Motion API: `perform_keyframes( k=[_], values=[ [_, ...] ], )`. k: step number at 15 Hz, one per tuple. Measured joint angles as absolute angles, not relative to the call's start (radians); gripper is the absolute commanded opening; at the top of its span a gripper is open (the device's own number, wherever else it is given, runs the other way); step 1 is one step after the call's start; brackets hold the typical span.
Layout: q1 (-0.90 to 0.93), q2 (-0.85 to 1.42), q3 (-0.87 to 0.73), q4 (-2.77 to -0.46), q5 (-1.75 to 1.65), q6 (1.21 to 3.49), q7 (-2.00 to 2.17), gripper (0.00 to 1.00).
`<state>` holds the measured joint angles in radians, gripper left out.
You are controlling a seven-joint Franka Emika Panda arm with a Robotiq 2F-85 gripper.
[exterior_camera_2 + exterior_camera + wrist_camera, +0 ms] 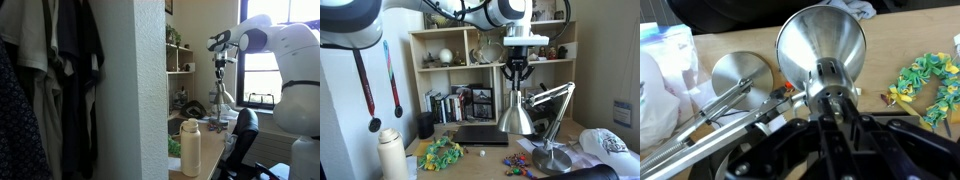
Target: Twist the knob on the back of the lamp
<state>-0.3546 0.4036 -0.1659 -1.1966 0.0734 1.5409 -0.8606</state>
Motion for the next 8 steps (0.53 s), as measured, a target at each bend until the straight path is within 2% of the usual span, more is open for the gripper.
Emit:
perform_keyframes(
  k=[8],
  values=[
    [-0.353,0.407,-0.163,-1.196,0.071,1.54,-1.112,0.04]
  ],
)
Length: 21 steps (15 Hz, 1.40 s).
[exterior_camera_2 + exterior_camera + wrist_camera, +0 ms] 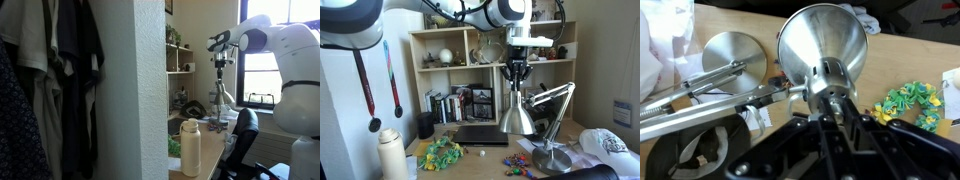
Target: Twist the knob on the back of the lamp
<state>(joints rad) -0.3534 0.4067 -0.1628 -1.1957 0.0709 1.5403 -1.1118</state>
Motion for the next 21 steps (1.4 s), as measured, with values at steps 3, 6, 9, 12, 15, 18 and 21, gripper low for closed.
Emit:
perform_keyframes(
  k=[3,6,9,12,15,18,21],
  values=[
    [-0.353,0.408,-0.159,-1.196,0.07,1.54,-1.203,0.04],
    [-0.352,0.411,-0.153,-1.196,0.069,1.541,-1.296,0.04],
    [-0.353,0.412,-0.15,-1.196,0.069,1.543,-1.399,0.04],
    [-0.353,0.412,-0.149,-1.196,0.069,1.544,-1.475,0.04],
    [-0.354,0.413,-0.15,-1.194,0.07,1.545,-1.489,0.04],
    [-0.356,0.414,-0.15,-1.192,0.07,1.545,-1.489,0.04],
    [-0.358,0.414,-0.151,-1.191,0.07,1.545,-1.489,0.04]
  ],
)
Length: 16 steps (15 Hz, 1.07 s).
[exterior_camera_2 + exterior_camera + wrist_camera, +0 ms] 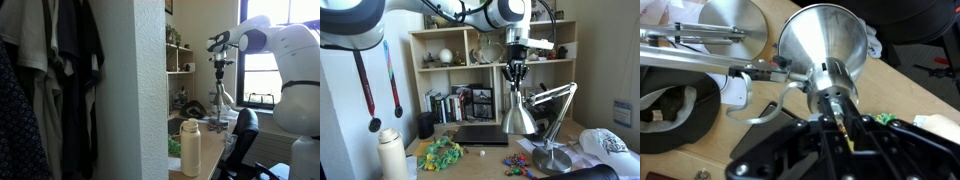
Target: Twist the knob on the back of the lamp
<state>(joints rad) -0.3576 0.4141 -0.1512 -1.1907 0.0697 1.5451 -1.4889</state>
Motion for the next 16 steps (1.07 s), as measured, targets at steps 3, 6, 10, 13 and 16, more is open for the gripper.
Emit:
perform_keyframes(
  k=[3,6,10,13,16],
  values=[
    [-0.358,0.414,-0.152,-1.19,0.07,1.546,-1.488,0.04],
    [-0.359,0.414,-0.153,-1.19,0.07,1.548,-1.487,0.49],
    [-0.362,0.415,-0.154,-1.19,0.07,1.552,-1.485,0.8],
    [-0.367,0.415,-0.154,-1.185,0.072,1.553,-1.483,0.99],
    [-0.368,0.415,-0.155,-1.178,0.072,1.557,-1.426,1.0]
  ],
)
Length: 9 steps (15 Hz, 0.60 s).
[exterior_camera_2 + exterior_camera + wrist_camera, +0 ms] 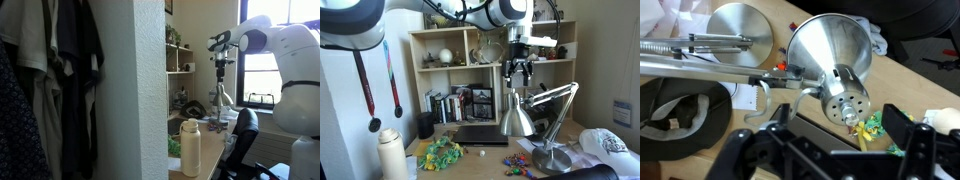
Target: Twist the knob on the back of the lamp
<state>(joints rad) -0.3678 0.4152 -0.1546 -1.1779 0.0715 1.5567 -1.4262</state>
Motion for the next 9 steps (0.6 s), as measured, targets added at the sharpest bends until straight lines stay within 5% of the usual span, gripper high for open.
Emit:
perform_keyframes(
  k=[9],
  values=[
    [-0.339,0.36,-0.179,-1.19,0.03,1.561,-0.974,1.0]
  ],
)
